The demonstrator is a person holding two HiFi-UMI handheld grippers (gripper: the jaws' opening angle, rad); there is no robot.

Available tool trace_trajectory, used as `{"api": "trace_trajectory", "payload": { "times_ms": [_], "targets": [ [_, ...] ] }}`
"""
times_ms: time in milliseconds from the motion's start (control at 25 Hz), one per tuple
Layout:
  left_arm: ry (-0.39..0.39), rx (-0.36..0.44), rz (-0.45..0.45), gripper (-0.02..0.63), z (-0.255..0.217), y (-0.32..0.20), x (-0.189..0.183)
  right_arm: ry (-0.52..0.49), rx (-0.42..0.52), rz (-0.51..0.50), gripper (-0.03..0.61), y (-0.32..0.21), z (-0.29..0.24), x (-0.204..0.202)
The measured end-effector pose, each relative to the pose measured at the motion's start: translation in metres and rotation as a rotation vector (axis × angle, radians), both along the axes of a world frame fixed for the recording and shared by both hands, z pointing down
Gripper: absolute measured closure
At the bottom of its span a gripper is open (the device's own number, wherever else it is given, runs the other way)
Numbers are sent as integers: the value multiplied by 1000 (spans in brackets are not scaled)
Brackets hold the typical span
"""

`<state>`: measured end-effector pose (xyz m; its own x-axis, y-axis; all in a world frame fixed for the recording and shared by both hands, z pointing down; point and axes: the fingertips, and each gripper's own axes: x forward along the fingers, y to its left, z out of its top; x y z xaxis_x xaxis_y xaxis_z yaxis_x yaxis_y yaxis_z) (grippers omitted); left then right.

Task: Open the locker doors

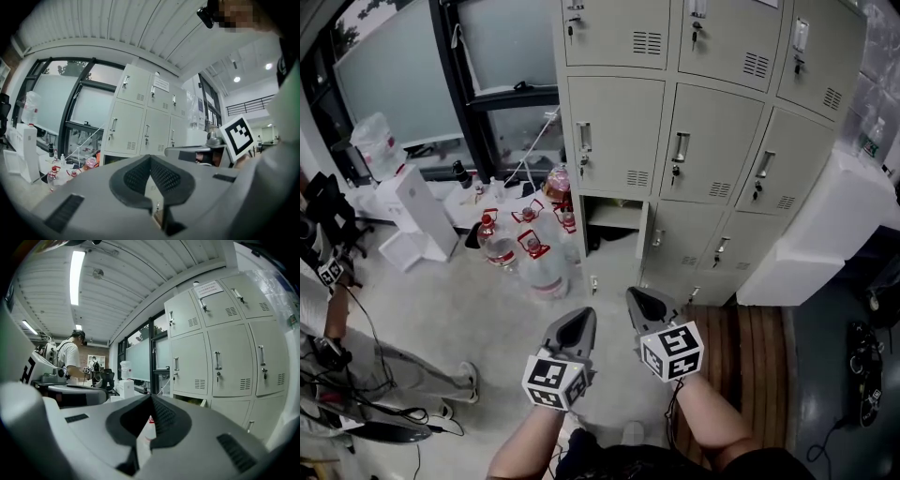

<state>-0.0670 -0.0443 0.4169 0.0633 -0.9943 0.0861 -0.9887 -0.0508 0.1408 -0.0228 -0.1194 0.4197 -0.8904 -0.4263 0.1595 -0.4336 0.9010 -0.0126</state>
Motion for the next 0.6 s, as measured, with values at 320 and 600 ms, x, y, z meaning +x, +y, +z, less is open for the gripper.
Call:
{"api": "trace_trajectory", "payload": {
  "times_ms": [320,600],
  "targets": [
    [-6,13,7,611,-8,-2,-51,-12,12,12,578,-4,-15,-53],
    [0,17,15,611,-10,-2,-95,-12,24,25,578,-8,-20,-98]
  ]
}}
